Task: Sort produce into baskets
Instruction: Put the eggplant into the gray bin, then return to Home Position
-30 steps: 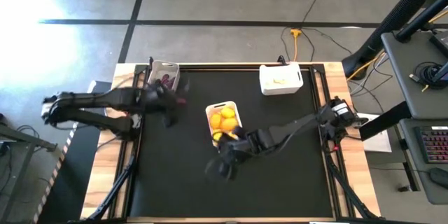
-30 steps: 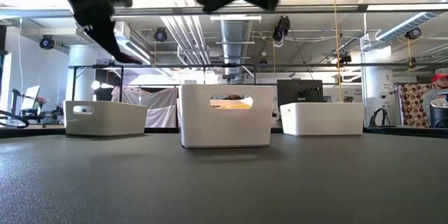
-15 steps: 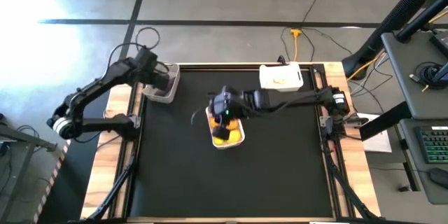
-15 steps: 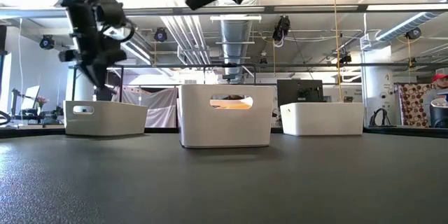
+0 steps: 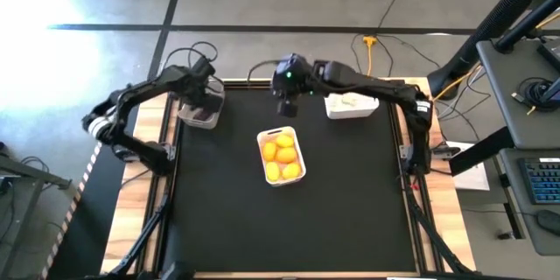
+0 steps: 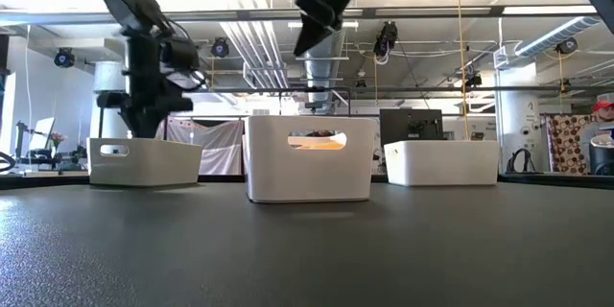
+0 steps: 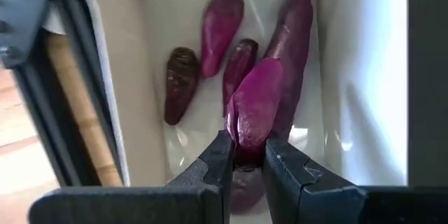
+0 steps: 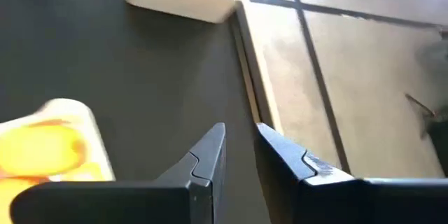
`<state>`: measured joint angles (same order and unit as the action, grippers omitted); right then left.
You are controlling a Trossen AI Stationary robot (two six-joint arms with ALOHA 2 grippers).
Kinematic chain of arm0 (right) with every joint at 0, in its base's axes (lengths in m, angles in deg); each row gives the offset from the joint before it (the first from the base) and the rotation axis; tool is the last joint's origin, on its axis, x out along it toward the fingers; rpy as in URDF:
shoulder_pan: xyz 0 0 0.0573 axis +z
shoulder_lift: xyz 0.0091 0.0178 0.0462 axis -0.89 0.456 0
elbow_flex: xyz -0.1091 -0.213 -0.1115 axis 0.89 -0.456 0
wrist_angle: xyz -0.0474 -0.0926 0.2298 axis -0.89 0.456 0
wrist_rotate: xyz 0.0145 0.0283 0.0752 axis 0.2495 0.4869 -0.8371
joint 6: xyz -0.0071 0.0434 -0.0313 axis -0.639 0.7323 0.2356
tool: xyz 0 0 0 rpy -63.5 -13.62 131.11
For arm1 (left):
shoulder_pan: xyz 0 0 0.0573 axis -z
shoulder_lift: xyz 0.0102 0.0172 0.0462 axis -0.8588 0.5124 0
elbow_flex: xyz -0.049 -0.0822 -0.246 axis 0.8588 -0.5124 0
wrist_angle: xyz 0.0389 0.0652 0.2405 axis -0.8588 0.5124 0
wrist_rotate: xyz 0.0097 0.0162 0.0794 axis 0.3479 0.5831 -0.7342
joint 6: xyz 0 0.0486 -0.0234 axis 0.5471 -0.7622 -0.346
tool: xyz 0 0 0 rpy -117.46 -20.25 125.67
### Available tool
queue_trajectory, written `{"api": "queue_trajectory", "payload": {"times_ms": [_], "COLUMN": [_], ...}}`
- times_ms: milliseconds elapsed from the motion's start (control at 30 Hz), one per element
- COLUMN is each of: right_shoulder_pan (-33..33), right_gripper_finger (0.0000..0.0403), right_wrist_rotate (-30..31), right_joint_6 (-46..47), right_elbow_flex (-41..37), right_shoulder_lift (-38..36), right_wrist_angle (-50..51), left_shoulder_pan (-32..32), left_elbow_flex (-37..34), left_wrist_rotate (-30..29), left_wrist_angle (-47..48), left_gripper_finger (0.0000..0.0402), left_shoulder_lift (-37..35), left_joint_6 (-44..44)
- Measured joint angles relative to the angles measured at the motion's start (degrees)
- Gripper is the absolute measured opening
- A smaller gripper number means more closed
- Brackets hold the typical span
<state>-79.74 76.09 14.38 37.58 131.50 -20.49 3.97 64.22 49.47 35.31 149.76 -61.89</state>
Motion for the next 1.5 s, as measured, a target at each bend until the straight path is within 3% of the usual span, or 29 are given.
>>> {"api": "queue_trajectory", "payload": {"times_ms": [100, 367, 533, 767, 867, 967, 1167, 1300, 1500], "right_shoulder_pan": [-3.0, -7.5, -7.9, -7.8, -7.5, -6.7, -2.8, 1.2, 7.5], "right_gripper_finger": [0.0068, 0.0068, 0.0068, 0.0068, 0.0068, 0.0068, 0.0068, 0.0068, 0.0068], "right_wrist_rotate": [-1.4, -13.1, -13.2, -13.3, -13.9, -16.1, -19.5, -19.6, -19.6], "right_joint_6": [0.0, -0.5, -0.8, 2.6, 6.1, 9.5, 15.0, 19.2, 27.7], "right_elbow_flex": [0.0, 0.0, 0.0, 0.0, 0.0, 0.0, 0.0, 0.0, 0.0], "right_shoulder_lift": [0.0, 0.0, 0.0, 0.0, 0.0, -0.3, -0.3, -0.3, -0.3], "right_wrist_angle": [0.1, 3.3, 5.8, 7.3, 7.8, 8.4, 8.1, 7.6, 6.8], "left_shoulder_pan": [-0.5, -1.5, -1.5, -1.5, -1.4, -1.3, 1.9, 7.2, 20.1], "left_elbow_flex": [2.9, 9.4, 10.9, 11.3, 11.3, 10.7, 8.3, 4.8, -2.4], "left_wrist_rotate": [0.2, -0.4, -4.4, -4.5, -3.7, 0.8, 9.1, 12.9, 15.3], "left_wrist_angle": [0.3, 3.5, 3.6, 5.7, 6.3, 6.8, 5.8, 3.4, -7.0], "left_gripper_finger": [0.0039, 0.0048, 0.0091, 0.0171, 0.0198, 0.0215, 0.0221, 0.0218, 0.0217], "left_shoulder_lift": [4.3, 13.6, 14.6, 11.7, 9.0, 5.3, -5.9, -15.3, -28.3], "left_joint_6": [0.0, -1.7, -1.6, -2.8, -4.1, -5.8, -7.1, -5.2, 5.9]}}
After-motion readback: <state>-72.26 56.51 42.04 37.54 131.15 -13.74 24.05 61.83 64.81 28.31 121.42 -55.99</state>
